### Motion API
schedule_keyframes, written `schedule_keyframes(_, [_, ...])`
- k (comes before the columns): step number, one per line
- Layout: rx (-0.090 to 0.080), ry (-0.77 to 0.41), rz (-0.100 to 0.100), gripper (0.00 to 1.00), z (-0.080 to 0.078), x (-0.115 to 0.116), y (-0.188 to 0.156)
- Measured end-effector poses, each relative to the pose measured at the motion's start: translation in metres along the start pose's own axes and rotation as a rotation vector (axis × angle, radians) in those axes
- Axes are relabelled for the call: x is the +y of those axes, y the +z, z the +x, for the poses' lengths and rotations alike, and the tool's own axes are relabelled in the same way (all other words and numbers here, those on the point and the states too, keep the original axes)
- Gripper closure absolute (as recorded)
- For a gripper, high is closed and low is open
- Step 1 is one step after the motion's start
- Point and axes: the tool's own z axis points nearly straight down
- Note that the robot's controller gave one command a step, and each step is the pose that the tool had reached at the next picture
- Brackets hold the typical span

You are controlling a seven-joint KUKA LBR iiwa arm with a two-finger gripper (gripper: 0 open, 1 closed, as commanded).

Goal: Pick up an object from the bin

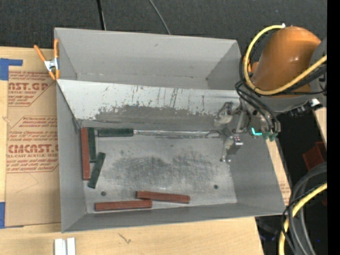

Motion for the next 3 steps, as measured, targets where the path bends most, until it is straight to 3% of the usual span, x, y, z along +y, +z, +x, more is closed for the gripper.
schedule_keyframes(1, [-0.008,-0.001,0.001,0.0,-0.002,0.0,-0.004])
schedule_keyframes(2, [-0.011,-0.042,0.001,0.0,0.026,0.032,0.06])
schedule_keyframes(3, [-0.012,-0.013,0.0,0.0,0.009,0.038,0.133])
